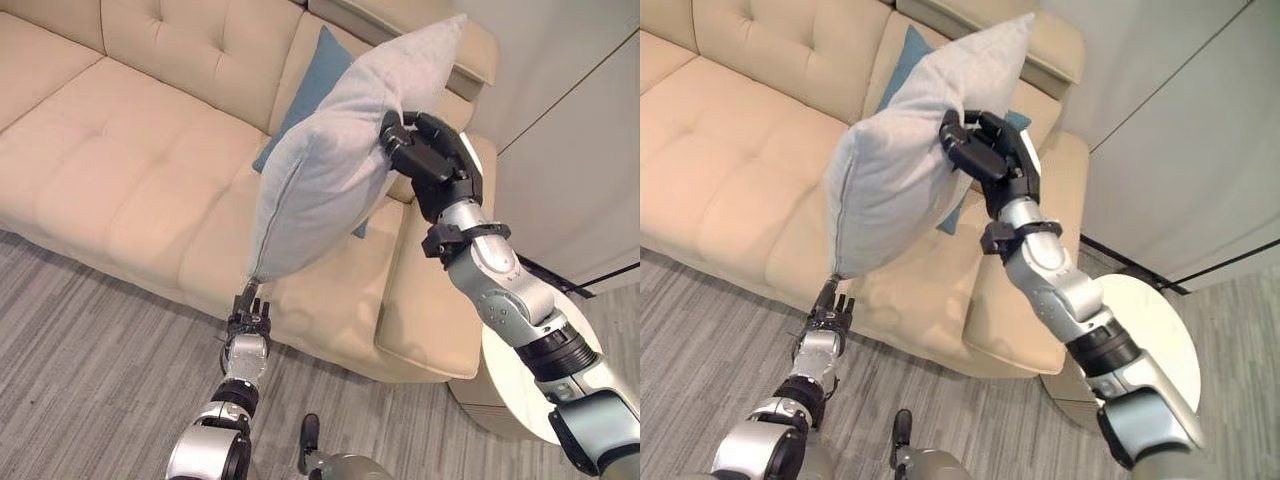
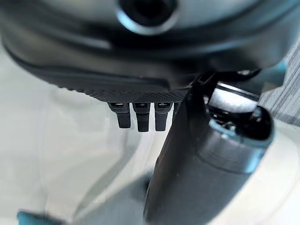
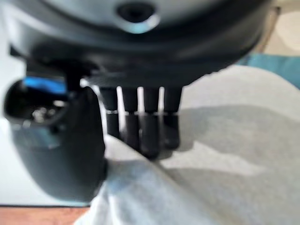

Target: Pick up all the scattered cushions and arrange them neatly on the sofa.

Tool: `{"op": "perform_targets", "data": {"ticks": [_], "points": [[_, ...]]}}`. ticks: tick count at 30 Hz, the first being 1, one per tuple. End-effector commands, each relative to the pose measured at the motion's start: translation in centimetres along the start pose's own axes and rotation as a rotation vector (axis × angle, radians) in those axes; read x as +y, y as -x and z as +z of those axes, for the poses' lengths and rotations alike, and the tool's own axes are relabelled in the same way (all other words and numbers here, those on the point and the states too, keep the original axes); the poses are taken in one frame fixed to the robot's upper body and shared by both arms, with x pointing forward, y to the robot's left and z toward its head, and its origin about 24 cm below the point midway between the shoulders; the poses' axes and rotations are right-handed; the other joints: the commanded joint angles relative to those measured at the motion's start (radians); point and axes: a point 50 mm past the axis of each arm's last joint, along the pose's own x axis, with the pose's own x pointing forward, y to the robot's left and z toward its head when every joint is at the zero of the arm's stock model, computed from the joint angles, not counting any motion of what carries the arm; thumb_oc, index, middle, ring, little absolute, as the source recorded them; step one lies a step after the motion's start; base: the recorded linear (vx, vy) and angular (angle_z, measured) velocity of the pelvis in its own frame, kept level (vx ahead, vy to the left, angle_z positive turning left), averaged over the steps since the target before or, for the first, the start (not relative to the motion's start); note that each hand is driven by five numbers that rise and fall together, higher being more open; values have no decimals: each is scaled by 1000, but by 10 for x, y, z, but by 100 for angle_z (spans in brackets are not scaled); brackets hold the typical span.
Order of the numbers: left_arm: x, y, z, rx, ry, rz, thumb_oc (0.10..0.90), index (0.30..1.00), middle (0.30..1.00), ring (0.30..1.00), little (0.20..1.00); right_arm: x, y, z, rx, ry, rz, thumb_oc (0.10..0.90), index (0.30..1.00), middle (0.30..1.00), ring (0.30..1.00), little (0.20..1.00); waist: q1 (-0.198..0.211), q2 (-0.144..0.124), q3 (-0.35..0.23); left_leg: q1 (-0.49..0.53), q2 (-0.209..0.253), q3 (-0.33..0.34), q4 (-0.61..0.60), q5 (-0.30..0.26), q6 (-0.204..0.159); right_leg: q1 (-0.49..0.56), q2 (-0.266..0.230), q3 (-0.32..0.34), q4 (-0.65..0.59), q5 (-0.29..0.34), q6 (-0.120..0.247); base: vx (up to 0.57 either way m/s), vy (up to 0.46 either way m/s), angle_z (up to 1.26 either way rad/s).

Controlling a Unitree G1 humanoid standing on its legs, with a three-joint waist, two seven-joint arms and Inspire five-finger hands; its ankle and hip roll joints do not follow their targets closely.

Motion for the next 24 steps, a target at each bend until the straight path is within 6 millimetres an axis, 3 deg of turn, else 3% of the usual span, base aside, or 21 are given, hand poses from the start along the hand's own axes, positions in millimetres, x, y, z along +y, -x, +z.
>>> {"op": "perform_targets", "data": {"ticks": [1, 8, 11, 12, 13, 19, 24], "points": [[-91, 18, -18, 0, -101, -327, 800, 900, 900, 900, 900, 22, 7, 89, -502, -178, 156, 400, 300, 300, 300, 300, -14, -39, -169, 34, 38, 27, 2, -140, -45, -38, -42, 45, 29, -65, 77, 0, 0, 0], [-159, 58, -23, -61, -156, -649, 800, 900, 900, 900, 900, 34, 23, 72, -434, -196, 300, 400, 300, 300, 300, 300, -37, -38, -167, 31, 43, 35, 2, -135, -44, -47, -40, 53, 30, -55, 78, -8, 5, -2], [-166, 68, -30, -51, -174, -712, 800, 900, 900, 900, 900, 37, 29, 68, -412, -193, 347, 400, 300, 300, 300, 300, -39, -37, -165, 30, 42, 36, 2, -133, -45, -48, -38, 55, 29, -54, 78, 0, 0, 0], [-168, 71, -35, -41, -195, -730, 634, 651, 651, 651, 651, 38, 31, 67, -404, -191, 367, 400, 300, 300, 300, 300, -41, -38, -165, 29, 42, 37, 2, -132, -44, -48, -38, 57, 30, -54, 78, 0, 0, 0], [-167, 76, -42, -25, -223, -761, 400, 300, 300, 300, 300, 42, 35, 67, -393, -183, 413, 400, 300, 300, 300, 300, -44, -36, -163, 29, 42, 38, 2, -132, -44, -49, -38, 57, 29, -54, 77, 0, 0, 0], [-163, 80, -62, 25, -308, -778, 400, 300, 300, 300, 300, 48, 38, 71, -383, -197, 471, 400, 300, 300, 300, 300, -53, -25, -155, 28, 40, 40, 2, -126, -42, -53, -40, 58, 33, -53, 78, -1, 3, -1], [-162, 81, -58, -7, -298, -778, 400, 300, 300, 300, 300, 47, 36, 73, -380, -181, 466, 400, 300, 300, 300, 300, -56, -13, -152, 29, 36, 44, 2, -126, -39, -55, -43, 59, 33, -48, 79, 3, 17, -5]]}}
